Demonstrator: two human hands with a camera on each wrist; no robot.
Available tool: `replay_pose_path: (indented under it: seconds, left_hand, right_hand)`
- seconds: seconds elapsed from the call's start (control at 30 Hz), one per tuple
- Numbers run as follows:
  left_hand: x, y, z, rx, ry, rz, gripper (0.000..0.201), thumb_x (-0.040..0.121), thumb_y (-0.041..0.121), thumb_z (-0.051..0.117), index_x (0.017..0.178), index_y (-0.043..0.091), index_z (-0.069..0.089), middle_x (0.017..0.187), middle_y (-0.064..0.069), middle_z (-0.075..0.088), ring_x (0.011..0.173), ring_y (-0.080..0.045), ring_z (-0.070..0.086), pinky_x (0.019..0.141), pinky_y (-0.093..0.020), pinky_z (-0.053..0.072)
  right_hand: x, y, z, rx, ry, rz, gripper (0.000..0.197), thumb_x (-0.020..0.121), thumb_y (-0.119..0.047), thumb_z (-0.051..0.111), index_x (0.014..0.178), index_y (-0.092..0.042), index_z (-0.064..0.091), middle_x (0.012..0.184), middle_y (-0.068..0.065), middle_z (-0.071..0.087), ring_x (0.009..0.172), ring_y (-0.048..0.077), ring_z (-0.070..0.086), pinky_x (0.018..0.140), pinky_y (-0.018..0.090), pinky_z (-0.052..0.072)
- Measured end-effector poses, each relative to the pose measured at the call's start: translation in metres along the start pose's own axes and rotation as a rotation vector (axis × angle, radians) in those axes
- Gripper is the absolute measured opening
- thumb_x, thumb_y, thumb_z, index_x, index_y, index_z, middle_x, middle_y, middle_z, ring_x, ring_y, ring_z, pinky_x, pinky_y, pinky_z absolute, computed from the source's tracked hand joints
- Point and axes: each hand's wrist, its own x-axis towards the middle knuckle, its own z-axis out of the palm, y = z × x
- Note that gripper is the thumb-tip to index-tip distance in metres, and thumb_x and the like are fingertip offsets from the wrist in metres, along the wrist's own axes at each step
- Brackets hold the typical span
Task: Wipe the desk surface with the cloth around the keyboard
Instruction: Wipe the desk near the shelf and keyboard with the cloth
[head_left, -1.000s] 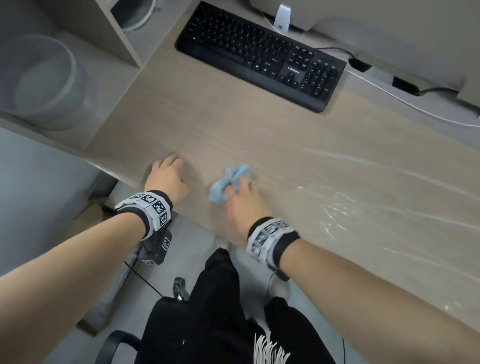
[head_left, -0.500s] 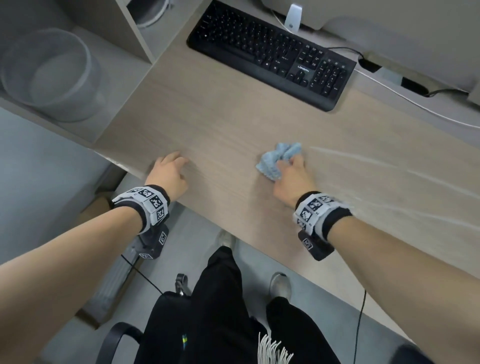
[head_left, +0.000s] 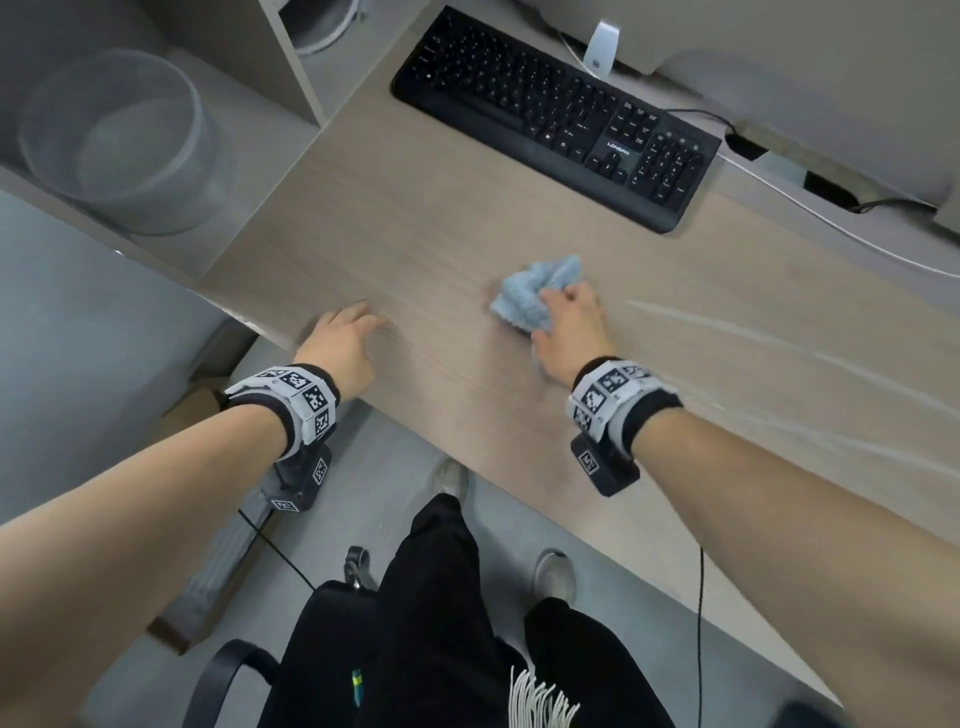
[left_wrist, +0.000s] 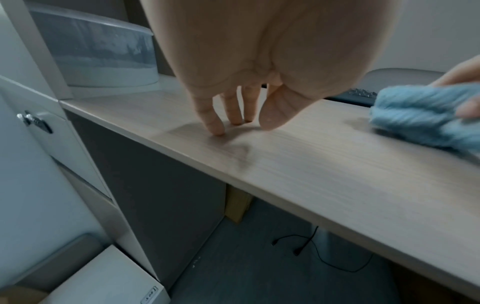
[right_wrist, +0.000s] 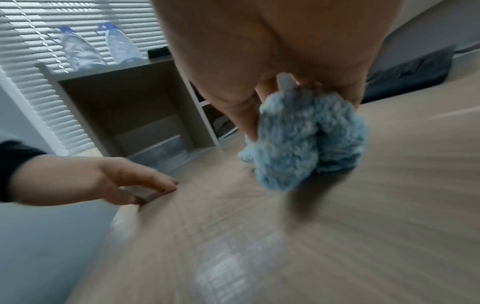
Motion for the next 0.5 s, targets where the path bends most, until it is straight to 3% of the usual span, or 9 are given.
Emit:
replay_pose_path:
  seconds: [0.07, 0.2, 0.27, 0.4, 0.5]
  left_hand:
    - [0.001, 0.001, 0.001, -0.004, 0.009, -0.006, 0.072, 0.073, -0.003, 0.043, 0.141, 0.022, 0.045, 0.158, -0.003, 0.028, 0.141, -0.035, 0.025, 0.118, -0.044, 0.023]
    - [0.000, 0.003, 0.002, -0.001, 0.018, -0.002, 0.068, 0.074, -0.002, 0.047, 0.140, 0.018, 0.046, 0.157, -0.005, 0.029, 0.140, -0.036, 0.027, 0.117, -0.041, 0.024]
    - [-0.001, 0.003, -0.001, -0.005, -0.001, 0.002, 0.068, 0.076, -0.001, 0.049, 0.141, 0.017, 0.044, 0.158, -0.005, 0.027, 0.140, -0.035, 0.026, 0.116, -0.039, 0.023]
    - [-0.001, 0.006, -0.005, -0.009, 0.005, -0.008, 0.069, 0.076, -0.004, 0.043, 0.140, 0.020, 0.046, 0.158, -0.002, 0.028, 0.141, -0.032, 0.025, 0.116, -0.038, 0.023]
    - [0.000, 0.005, -0.004, -0.020, 0.025, -0.017, 0.070, 0.072, -0.004, 0.041, 0.137, 0.023, 0.049, 0.156, 0.000, 0.031, 0.140, -0.032, 0.026, 0.116, -0.041, 0.026]
  right_hand:
    - [0.005, -0.007, 0.009, -0.083, -0.089, -0.032, 0.051, 0.088, -0.011, 0.052, 0.137, -0.015, 0.042, 0.142, 0.016, 0.034, 0.129, 0.037, 0.039, 0.105, 0.042, 0.037]
    - [-0.044, -0.046, 0.062, -0.221, -0.274, -0.422, 0.051, 0.082, -0.007, 0.055, 0.131, -0.020, 0.050, 0.140, 0.015, 0.038, 0.125, 0.035, 0.038, 0.101, 0.041, 0.037]
    - [-0.070, -0.058, 0.079, -0.231, -0.349, -0.535, 0.053, 0.079, -0.005, 0.056, 0.129, -0.021, 0.053, 0.134, 0.013, 0.039, 0.120, 0.032, 0.038, 0.101, 0.041, 0.040]
    - [-0.059, -0.044, 0.060, 0.044, -0.444, -0.411, 0.046, 0.085, 0.000, 0.054, 0.126, -0.020, 0.062, 0.132, 0.005, 0.046, 0.123, 0.025, 0.042, 0.108, 0.037, 0.035]
    - [-0.023, -0.017, 0.020, 0.103, -0.164, -0.239, 0.046, 0.087, -0.001, 0.054, 0.130, -0.014, 0.058, 0.136, 0.008, 0.044, 0.122, 0.026, 0.046, 0.106, 0.028, 0.033]
